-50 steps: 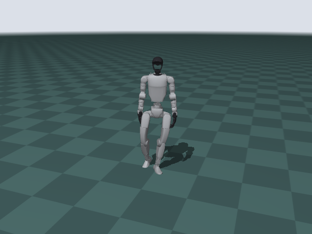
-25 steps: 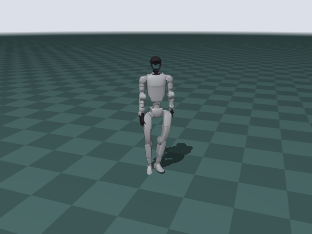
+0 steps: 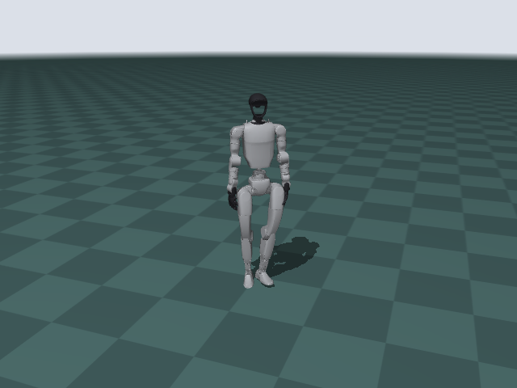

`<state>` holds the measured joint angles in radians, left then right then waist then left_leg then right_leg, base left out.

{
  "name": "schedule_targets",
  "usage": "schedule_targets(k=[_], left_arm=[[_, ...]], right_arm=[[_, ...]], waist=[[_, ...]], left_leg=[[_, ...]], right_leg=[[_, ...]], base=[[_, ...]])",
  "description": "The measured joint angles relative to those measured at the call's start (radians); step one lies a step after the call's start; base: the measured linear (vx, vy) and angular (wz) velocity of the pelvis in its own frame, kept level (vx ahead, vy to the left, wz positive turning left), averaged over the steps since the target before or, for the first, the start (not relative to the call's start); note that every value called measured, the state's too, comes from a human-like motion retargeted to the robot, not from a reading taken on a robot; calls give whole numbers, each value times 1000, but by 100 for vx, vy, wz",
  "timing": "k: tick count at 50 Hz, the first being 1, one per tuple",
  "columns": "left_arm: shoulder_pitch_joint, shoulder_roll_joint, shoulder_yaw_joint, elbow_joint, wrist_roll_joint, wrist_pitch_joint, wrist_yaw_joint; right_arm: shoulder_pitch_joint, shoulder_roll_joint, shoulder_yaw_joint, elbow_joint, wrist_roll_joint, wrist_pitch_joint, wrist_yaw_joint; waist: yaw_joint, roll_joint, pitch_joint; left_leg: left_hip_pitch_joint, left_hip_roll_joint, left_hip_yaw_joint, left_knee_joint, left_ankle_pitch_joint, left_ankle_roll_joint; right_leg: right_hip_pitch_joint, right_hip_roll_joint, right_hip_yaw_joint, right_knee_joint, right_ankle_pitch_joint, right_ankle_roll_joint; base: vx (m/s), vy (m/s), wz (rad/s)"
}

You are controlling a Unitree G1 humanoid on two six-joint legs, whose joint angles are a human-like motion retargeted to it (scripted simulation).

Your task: In place motions

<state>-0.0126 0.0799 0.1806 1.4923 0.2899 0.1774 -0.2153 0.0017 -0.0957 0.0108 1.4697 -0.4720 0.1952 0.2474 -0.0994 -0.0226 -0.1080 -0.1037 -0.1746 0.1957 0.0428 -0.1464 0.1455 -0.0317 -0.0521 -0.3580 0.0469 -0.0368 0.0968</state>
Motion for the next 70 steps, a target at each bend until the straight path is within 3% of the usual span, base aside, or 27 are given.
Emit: schedule_targets(k=[26, 38, 52, 58, 63, 68, 70], left_arm=[[24, 2, 18, 78, 32, 9, -20], [13, 3, 5, 58, 35, 11, -22], [17, 2, 6, 72, 15, 12, -20], [5, 2, -43, 87, 8, 14, -21], [3, 7, -96, 86, 10, 6, -41], [37, 5, -112, 68, 10, -10, -52], [48, 3, -110, 66, 12, -12, -57]], right_arm=[[-5, 24, 11, -61, 9, -17, 24], [-6, 25, 17, -60, 6, -18, 27], [3, 7, -4, -36, -8, -12, 25], [-16, 5, -9, -74, -26, -20, 34], [-52, 16, 9, -126, -45, -28, 45], [-112, 38, 91, -189, -49, -48, 80], [-137, 44, 125, -201, -53, -50, 91]], waist=[[-10, 8, -8], [61, 7, -1], [-12, 3, -1], [-25, 12, 20], [-159, 44, 29], [-239, 71, 76], [-276, 88, 101]], left_leg=[[-1, 2, 6, -8, -18, 6], [-23, 11, 79, 2, -20, 22], [-2, -2, 41, -6, -28, 25], [-8, 19, 139, -10, -25, 40], [-4, 42, 177, -22, -52, 33], [4, 87, 355, -15, -133, 10], [7, 114, 425, -12, -160, -3]], right_leg=[[-10, -2, 3, 5, 6, -5], [-18, 10, 73, 7, 19, -11], [-22, -14, 42, 30, 7, -12], [-64, -16, 119, 81, 5, -17], [-141, -11, 141, 131, 25, -26], [-217, 53, 274, 112, 80, -37], [-233, 65, 242, 110, 69, -52]], base=[[0, 0, 0], [-1, 1, -27], [0, 0, 14], [11, 5, -56], [18, -3, -55], [7, -2, -278], [6, 1, -325]])
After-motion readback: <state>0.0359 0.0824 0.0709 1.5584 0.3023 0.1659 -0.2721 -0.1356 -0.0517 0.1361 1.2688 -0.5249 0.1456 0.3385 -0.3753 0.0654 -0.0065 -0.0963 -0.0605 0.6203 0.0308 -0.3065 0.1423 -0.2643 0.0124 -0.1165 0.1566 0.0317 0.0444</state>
